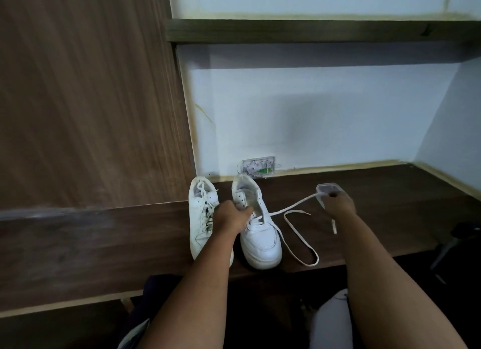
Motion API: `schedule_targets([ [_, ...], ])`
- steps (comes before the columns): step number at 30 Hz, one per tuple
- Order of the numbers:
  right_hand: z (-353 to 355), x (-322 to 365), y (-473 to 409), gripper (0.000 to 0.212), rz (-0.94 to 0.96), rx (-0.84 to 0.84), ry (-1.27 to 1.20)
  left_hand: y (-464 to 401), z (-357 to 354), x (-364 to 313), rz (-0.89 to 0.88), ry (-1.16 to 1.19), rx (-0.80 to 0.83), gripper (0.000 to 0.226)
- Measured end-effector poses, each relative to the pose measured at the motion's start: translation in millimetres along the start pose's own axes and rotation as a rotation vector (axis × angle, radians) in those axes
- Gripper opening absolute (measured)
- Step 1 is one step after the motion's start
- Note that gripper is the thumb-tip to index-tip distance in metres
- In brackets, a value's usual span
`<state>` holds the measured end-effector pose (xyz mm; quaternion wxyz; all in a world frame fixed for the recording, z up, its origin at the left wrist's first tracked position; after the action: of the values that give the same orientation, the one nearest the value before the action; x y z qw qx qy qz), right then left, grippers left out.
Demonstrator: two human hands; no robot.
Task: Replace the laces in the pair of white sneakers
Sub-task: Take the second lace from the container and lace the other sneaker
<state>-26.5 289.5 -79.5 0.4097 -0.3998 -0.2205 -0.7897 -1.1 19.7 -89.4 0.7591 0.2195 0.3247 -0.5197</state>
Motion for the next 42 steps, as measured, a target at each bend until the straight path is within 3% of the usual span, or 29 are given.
schedule_targets([
  [2, -12, 1, 5, 0.068, 0.062, 0.088, 0.286, -1, -2, 2, 0.015, -0.001, 0.007, 0.047],
  [3, -17, 5, 7, 0.072, 0.125, 0.121, 0.361, 0, -2, 2, 0.023, -0.001, 0.009, 0.048],
  [6, -30, 18, 12, 0.052, 0.29, 0.192, 0.3, 1, -3, 2, 0.041, -0.005, 0.012, 0.053],
  [10, -23, 13, 8, 0.031, 0.271, 0.137, 0.408, 4, 2, 0, 0.041, -0.038, -0.023, 0.062],
  [13, -20, 0, 9, 0.035, 0.231, 0.283, 0.66, 10, -1, -4, -0.009, -0.082, -0.008, 0.057],
  [16, -37, -8, 27, 0.034, 0.197, 0.543, 0.633, 11, -6, -4, -0.04, -0.107, 0.001, 0.047],
  [20, -62, -12, 35, 0.048, 0.294, 0.511, 0.789, 9, -7, -4, -0.006, -0.104, 0.007, 0.052],
  [23, -65, -8, 38, 0.027, 0.204, 0.607, 0.766, 19, -6, -11, -0.067, -0.191, -0.05, 0.043],
  [24, -61, -3, 42, 0.016, 0.176, 0.669, 0.683, 23, -6, -15, -0.128, -0.215, -0.087, 0.035],
  [26, -48, 14, 51, 0.022, 0.039, 0.737, 0.322, 32, -10, -27, -0.253, -0.178, -0.088, 0.026],
  [28, -31, 37, 64, 0.017, 0.002, 0.796, -0.095, 44, -14, -42, -0.239, -0.006, 0.032, 0.039],
  [30, -16, 57, 81, 0.006, 0.045, 0.878, -0.368, 48, -22, -53, 0.04, 0.447, 0.284, 0.046],
  [32, -10, 68, 98, 0.011, 0.113, 0.953, -0.434, 46, -27, -58, 0.298, 0.852, 0.494, 0.041],
  [36, -13, 61, 108, 0.011, 0.221, 1.056, -0.233, 33, -10, -60, 0.373, 1.198, 0.587, 0.02],
  [39, -16, 45, 99, 0.013, 0.221, 1.107, 0.025, 25, 21, -59, 0.412, 1.44, 0.543, 0.027],
  [42, -18, 38, 88, 0.015, 0.245, 1.024, 0.188, 15, 37, -53, 0.392, 1.539, 0.453, 0.028],
])
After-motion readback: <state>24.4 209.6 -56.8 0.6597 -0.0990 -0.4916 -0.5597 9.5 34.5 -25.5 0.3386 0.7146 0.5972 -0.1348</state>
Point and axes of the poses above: each hand's wrist, its own y-axis away from the middle knuckle, its own z-axis out of the back of the hand, x = y × z, the point moved 3 cm from there along -y, towards the middle knuckle, and after that the axes turned 4 degrees about -x, right-handed, at the moved point
